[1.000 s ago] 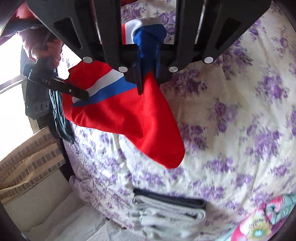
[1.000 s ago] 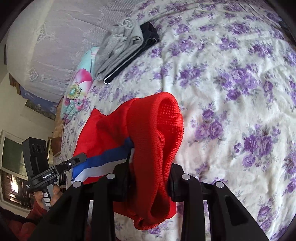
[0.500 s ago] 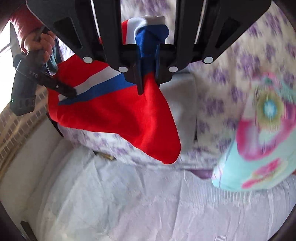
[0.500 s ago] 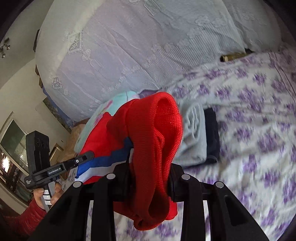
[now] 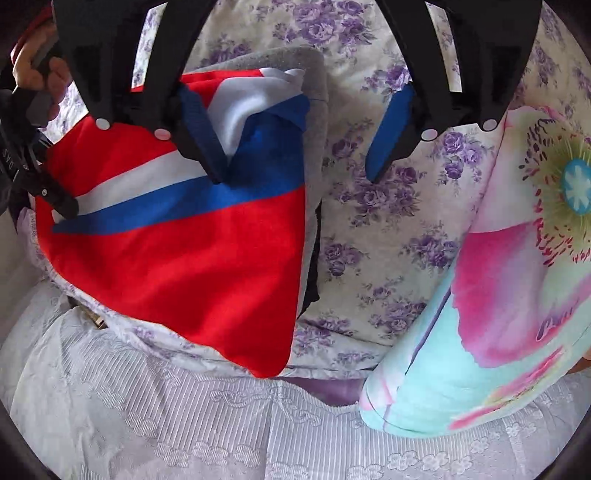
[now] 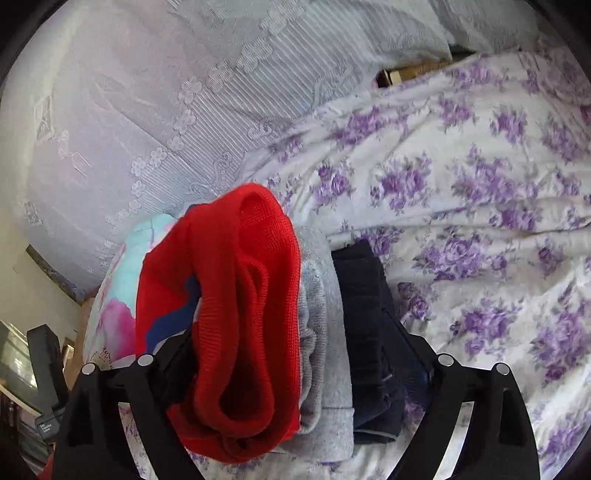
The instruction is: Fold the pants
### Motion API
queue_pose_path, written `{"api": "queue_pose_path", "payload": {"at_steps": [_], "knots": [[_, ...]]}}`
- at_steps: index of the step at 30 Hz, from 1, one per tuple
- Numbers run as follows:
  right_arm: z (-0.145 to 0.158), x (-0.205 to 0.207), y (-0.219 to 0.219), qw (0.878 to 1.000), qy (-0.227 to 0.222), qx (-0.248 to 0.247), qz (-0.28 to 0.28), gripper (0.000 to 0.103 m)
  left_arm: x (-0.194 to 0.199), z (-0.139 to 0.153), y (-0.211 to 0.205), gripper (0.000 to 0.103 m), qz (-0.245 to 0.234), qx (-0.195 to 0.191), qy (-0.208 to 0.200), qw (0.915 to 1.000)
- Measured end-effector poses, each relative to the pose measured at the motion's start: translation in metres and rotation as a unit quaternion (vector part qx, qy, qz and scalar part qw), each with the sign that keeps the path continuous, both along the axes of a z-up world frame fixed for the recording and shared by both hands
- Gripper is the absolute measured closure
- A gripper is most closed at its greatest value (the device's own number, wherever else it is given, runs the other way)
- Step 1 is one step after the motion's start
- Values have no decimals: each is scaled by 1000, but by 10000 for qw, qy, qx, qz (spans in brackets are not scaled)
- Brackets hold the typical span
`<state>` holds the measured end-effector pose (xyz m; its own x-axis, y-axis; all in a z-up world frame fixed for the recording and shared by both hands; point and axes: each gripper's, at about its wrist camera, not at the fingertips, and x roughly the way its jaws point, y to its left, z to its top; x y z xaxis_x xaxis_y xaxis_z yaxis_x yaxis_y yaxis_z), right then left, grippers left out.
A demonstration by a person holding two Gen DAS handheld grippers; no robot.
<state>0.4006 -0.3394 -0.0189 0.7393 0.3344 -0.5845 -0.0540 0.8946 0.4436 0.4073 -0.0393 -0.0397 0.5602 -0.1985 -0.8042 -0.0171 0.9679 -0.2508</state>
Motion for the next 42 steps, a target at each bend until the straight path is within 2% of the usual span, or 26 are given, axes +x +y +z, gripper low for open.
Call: {"api": "queue_pose_path", "payload": {"at_steps": [2,3,4,5,6,7,8,10,12,14,15,16,20,22,24,26,29,32,34,38,42], "knots": [[30,-21,8,9970,-682,-374,-12,15,-10,9,6,29,74,-118,-176,9997],[40,-30,15,9939,-900,-637,22,15,-13,13,6,29,104,-135,-269,9995],[42,-33,25,9910,-905,-989,72,15,-16,16,7,28,152,-91,-318,9993],[37,-32,35,9877,-745,-1368,142,14,-17,15,3,27,162,41,-267,9995],[23,-26,44,9825,-421,-1801,238,13,-16,11,-1,21,121,181,-135,9997],[4,-17,52,9752,41,-2186,343,12,-11,0,-9,19,19,386,184,9991],[-8,-15,50,9752,290,-2163,363,12,-11,-7,-12,19,7,480,386,9981],[4,-33,40,9853,167,-1698,67,12,-26,-4,-10,22,100,363,501,9980],[24,-64,35,9886,-212,-1493,-33,11,-47,12,-10,22,-6,316,257,9992],[35,-99,32,9884,-345,-1466,-189,10,-76,34,-16,20,-102,688,-98,9975],[34,-116,32,9892,-278,-1431,-163,8,-95,45,-20,16,-111,910,-276,9954],[30,-133,33,9895,-121,-1431,-130,7,-105,51,-23,10,-114,1026,-363,9940],[-15,-207,41,9835,929,-1542,-161,7,-175,65,-34,7,-204,1408,-659,9876],[-46,-249,50,9781,1506,-1438,29,7,-213,58,-35,6,-175,1431,-472,9884],[-70,-284,61,9666,2027,-1528,347,7,-243,49,-31,6,-79,1289,-190,9914],[-78,-312,73,9564,2160,-1869,604,7,-273,36,-24,6,93,1124,160,9935],[-58,-338,87,9531,1811,-2315,715,7,-309,26,-21,6,157,1027,462,9935],[-19,-346,95,9578,1179,-2563,554,4,-332,30,-22,6,163,1263,410,9910],[6,-345,98,9595,943,-2612,474,4,-339,42,-23,5,137,1376,295,9900],[48,-344,99,9551,601,-2884,311,4,-343,70,-21,5,169,1446,122,9893],[123,-342,82,9631,-351,-2670,49,4,-340,108,-13,5,323,1769,-307,9832]]}}
